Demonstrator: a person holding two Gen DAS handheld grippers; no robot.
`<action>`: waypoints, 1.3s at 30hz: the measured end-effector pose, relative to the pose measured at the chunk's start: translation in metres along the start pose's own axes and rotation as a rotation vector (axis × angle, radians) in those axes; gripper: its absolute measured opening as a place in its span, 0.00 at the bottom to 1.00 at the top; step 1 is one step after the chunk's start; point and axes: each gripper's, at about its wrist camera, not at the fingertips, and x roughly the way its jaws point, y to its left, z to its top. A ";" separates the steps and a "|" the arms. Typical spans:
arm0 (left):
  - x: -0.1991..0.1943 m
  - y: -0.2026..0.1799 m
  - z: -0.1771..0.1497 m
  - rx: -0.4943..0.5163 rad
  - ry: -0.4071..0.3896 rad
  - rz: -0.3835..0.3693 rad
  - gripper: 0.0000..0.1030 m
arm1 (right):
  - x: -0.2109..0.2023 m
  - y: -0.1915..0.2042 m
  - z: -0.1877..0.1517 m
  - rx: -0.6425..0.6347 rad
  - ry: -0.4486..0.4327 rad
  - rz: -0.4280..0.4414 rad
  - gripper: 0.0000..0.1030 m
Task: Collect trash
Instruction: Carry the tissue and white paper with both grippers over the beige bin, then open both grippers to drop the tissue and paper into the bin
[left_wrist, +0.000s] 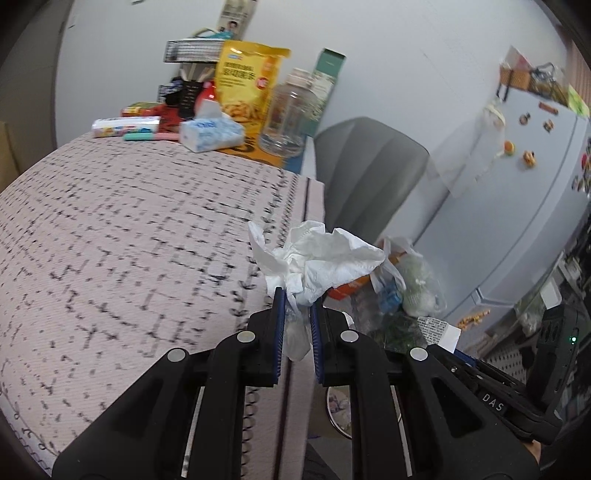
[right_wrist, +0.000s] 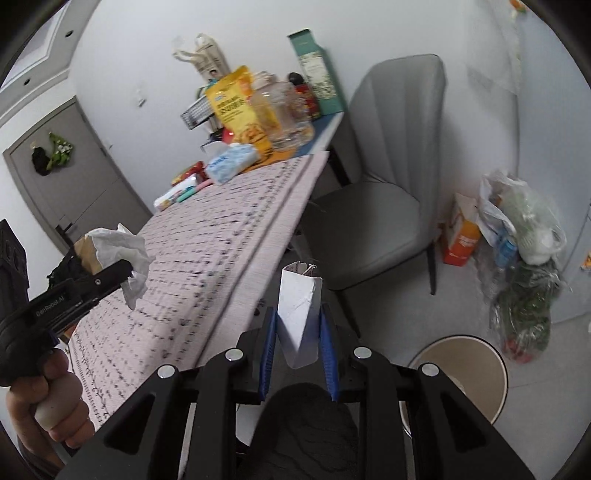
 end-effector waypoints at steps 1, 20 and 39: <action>0.004 -0.005 0.000 0.009 0.008 -0.003 0.13 | 0.000 -0.006 -0.001 0.008 0.001 -0.004 0.22; 0.102 -0.082 -0.032 0.161 0.208 -0.018 0.13 | 0.029 -0.124 -0.040 0.195 0.069 -0.114 0.23; 0.165 -0.140 -0.063 0.272 0.348 -0.056 0.13 | 0.052 -0.202 -0.056 0.361 0.052 -0.126 0.50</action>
